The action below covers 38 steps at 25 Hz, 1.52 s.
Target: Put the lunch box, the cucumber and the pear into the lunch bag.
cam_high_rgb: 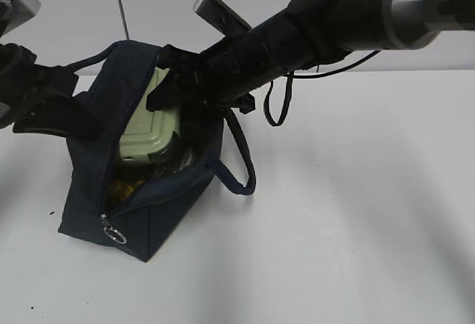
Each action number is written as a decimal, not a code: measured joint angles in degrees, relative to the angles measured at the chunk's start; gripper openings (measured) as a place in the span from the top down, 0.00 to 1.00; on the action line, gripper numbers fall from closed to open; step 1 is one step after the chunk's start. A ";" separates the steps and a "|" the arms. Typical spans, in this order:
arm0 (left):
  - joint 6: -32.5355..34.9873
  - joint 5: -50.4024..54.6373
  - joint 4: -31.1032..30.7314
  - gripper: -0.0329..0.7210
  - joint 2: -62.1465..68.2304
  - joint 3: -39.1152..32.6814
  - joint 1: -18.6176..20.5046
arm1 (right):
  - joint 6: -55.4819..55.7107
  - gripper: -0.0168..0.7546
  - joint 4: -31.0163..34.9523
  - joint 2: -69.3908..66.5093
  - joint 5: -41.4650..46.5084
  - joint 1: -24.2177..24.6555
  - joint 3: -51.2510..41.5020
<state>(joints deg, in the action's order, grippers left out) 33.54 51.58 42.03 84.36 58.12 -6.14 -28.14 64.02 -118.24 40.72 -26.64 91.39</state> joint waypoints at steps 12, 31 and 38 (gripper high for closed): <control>0.00 0.69 0.00 0.98 -0.06 0.00 0.00 | -4.40 0.34 1.63 -5.36 6.83 -0.04 4.83; 0.00 0.32 -0.46 0.98 -0.46 0.00 0.00 | 10.23 0.36 -35.42 0.66 22.33 0.73 23.11; 0.00 0.13 -0.68 0.98 -0.46 0.00 0.00 | 14.81 0.36 -41.76 -0.14 29.25 0.61 23.15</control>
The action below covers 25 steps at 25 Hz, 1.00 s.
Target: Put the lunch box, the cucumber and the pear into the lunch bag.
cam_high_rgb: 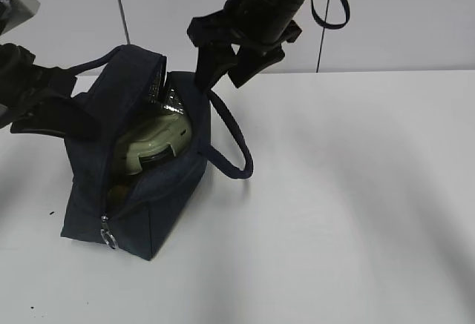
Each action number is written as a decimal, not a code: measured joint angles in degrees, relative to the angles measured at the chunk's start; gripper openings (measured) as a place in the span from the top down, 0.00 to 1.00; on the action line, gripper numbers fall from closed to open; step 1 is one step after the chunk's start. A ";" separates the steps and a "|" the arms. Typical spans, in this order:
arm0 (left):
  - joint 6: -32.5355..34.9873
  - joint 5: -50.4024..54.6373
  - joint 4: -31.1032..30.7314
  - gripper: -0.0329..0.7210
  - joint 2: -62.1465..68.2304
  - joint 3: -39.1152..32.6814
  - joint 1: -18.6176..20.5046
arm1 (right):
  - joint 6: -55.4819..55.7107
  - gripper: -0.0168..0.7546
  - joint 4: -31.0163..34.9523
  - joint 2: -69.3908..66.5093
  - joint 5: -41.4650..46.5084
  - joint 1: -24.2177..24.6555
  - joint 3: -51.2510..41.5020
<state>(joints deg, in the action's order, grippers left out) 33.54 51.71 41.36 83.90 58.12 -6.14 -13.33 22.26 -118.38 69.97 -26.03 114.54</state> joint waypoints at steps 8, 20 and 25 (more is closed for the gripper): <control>0.00 -0.04 0.00 0.98 0.00 0.00 0.00 | 0.01 0.45 4.18 -7.22 -0.21 -1.24 -0.22; 0.00 1.79 -0.88 0.98 0.12 1.82 -0.14 | -1.98 0.97 2.40 -0.95 -4.50 -1.16 -1.56; -0.97 2.56 -0.71 0.98 3.71 8.00 -3.94 | -1.98 0.97 1.00 6.09 -7.49 1.05 -8.31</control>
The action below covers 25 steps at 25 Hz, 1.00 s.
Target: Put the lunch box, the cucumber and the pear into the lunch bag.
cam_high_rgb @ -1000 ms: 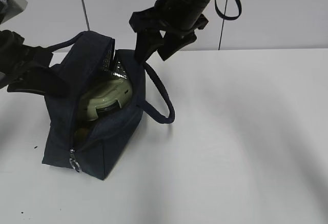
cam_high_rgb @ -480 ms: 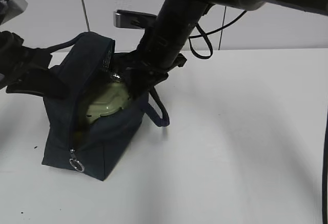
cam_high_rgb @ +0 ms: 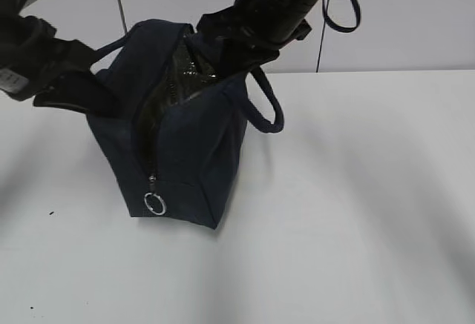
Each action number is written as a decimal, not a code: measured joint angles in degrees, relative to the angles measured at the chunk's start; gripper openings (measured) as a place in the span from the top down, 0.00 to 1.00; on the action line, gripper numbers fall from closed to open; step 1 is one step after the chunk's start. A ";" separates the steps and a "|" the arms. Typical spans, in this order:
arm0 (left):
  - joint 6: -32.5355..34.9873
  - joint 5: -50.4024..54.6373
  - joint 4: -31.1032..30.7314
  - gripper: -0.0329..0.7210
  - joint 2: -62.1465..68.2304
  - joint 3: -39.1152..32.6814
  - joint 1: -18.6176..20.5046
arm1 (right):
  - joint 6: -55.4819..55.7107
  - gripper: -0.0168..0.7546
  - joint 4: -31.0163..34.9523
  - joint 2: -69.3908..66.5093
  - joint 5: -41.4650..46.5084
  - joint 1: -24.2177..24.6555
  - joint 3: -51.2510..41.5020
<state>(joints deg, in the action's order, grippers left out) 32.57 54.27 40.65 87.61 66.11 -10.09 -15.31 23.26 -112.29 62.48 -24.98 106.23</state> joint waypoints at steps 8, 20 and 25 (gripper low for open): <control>-4.09 0.49 -3.62 0.98 8.46 8.89 -9.18 | 2.20 0.97 -4.16 10.75 -11.20 3.13 -19.65; -5.04 0.33 -4.19 0.89 13.13 11.01 -10.82 | -3.84 0.93 -0.45 11.90 -14.69 7.70 -25.58; -5.04 0.32 -3.93 0.56 13.17 11.01 -10.82 | -6.94 0.47 2.17 11.74 -15.27 7.80 -25.58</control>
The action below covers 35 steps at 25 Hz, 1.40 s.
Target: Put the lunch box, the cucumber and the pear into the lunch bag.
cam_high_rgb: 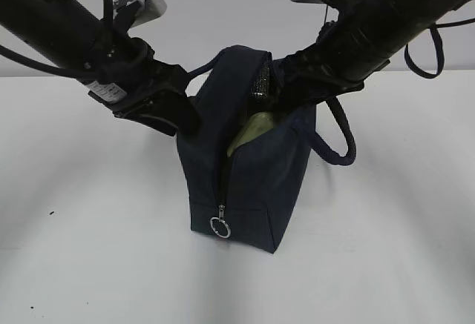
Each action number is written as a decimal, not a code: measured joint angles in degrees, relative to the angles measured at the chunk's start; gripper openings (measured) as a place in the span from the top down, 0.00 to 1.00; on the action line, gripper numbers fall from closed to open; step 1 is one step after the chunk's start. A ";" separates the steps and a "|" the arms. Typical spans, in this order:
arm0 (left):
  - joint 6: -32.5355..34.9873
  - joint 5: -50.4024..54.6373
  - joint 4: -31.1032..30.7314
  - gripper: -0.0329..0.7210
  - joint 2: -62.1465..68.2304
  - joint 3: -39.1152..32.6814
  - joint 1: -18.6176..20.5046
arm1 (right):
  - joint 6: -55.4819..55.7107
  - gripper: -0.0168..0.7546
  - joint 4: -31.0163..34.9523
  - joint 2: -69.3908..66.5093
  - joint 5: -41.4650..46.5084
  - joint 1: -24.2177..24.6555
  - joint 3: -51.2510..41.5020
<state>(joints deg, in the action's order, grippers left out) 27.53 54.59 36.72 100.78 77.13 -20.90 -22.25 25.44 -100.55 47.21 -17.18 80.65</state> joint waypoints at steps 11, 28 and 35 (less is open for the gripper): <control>1.09 -17.07 0.62 0.45 -13.66 -7.05 -1.41 | -4.01 0.24 1.83 11.94 -6.60 -1.06 -7.73; 5.96 -45.44 -0.25 0.47 -29.00 -38.84 -11.44 | -56.28 0.25 55.03 32.41 -34.39 -16.27 -51.80; 5.96 -45.16 -1.15 0.48 -30.68 -39.19 -11.44 | -85.22 0.35 76.90 20.43 -26.29 -16.40 -51.19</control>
<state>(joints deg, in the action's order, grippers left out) 33.49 9.44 35.56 70.10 37.94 -32.34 -107.47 102.33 -80.12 20.92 -33.58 29.46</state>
